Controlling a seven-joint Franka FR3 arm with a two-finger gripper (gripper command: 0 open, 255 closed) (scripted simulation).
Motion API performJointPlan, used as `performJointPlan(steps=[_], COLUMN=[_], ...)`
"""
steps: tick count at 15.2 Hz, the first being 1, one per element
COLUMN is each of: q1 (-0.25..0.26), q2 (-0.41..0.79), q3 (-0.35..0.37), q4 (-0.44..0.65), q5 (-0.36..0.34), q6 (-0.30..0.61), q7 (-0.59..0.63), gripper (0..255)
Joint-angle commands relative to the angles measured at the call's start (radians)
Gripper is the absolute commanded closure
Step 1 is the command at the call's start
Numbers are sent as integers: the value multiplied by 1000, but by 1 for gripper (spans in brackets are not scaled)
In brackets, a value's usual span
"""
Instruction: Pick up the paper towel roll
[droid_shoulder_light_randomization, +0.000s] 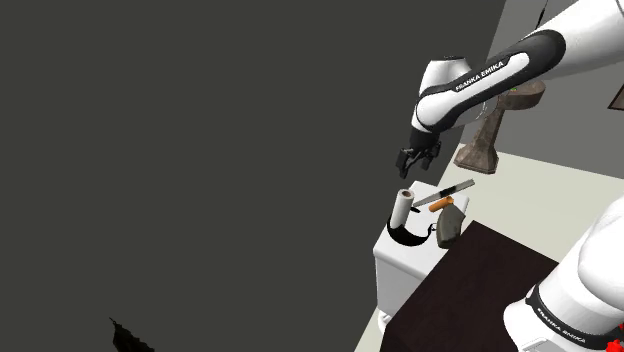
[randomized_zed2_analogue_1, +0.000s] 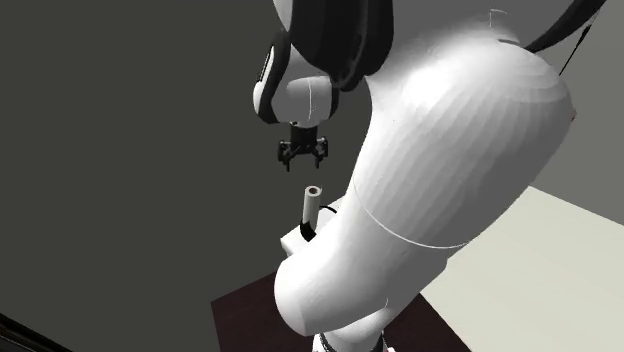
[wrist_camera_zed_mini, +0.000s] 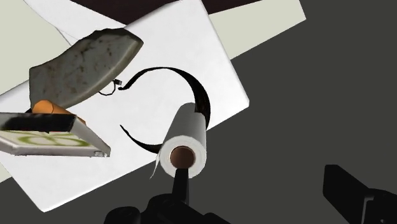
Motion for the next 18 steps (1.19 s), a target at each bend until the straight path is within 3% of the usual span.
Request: performJointPlan(steps=[1,10,18], q1=[-1,-50,-82], q2=[91,462,574], q3=[-19,-27,13], q4=[23,176,199], q5=[26,224,291], q6=[67,257,342], q7=[-35,-228,-283], gripper=[0,0,0])
